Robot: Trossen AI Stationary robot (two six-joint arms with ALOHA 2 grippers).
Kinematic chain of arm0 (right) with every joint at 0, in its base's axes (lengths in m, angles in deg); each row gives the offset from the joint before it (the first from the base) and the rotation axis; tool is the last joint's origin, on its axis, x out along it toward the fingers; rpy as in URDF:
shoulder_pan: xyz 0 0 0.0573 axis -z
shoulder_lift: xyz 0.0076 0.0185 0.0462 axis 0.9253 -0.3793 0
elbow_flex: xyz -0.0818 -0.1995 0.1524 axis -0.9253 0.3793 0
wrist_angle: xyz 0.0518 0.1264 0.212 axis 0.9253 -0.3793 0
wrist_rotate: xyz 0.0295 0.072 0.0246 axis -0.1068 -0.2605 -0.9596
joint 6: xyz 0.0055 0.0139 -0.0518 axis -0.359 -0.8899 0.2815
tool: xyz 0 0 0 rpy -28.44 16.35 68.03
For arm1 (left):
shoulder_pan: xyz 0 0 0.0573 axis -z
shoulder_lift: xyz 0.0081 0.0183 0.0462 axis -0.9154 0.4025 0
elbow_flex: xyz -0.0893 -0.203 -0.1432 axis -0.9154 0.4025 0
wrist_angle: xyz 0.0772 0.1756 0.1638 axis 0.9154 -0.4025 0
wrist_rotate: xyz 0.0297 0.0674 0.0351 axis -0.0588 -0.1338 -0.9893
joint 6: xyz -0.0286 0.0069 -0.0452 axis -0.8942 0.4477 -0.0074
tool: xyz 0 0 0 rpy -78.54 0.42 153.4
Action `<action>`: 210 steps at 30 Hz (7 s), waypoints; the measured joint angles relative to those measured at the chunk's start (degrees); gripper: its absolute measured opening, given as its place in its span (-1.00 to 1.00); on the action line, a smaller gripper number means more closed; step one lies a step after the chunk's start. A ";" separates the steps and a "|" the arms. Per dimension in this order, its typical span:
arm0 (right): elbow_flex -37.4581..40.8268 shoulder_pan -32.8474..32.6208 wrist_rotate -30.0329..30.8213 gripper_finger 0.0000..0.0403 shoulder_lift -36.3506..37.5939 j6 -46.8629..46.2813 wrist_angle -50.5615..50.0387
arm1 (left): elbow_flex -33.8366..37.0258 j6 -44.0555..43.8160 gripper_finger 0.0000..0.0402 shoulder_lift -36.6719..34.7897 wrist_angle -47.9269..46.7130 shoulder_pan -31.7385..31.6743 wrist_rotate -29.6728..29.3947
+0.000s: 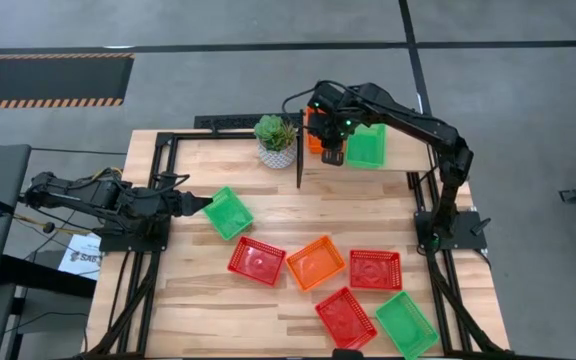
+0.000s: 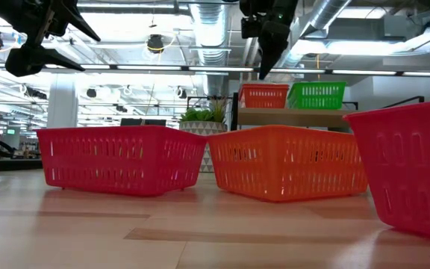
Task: Stack baskets on shelf by color
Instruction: Stack the top orange bin on the orange bin on the shelf, then adjust the green bin on the shelf, then stack the orange bin on the orange bin on the shelf
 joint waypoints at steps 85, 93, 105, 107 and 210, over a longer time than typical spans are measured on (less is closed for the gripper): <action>37.31 3.22 17.35 -0.19 25.00 -0.31 3.07 | 0.00 -0.07 0.36 -0.02 -3.02 -0.01 -0.57; 37.31 4.30 16.59 -0.19 25.00 -0.37 5.23 | 0.00 -0.09 0.36 0.00 -3.15 0.01 -0.57; 35.71 2.78 14.46 -0.16 26.73 -3.17 2.02 | 0.00 -1.15 0.36 0.00 -3.10 0.00 -0.50; 33.97 1.91 13.41 -0.13 27.71 -4.51 0.80 | 0.00 -1.14 0.36 -0.02 -3.09 0.00 -0.15; 40.73 -41.24 7.52 -0.07 12.81 -63.46 34.92 | 0.00 3.19 0.36 -0.01 -6.54 0.01 7.17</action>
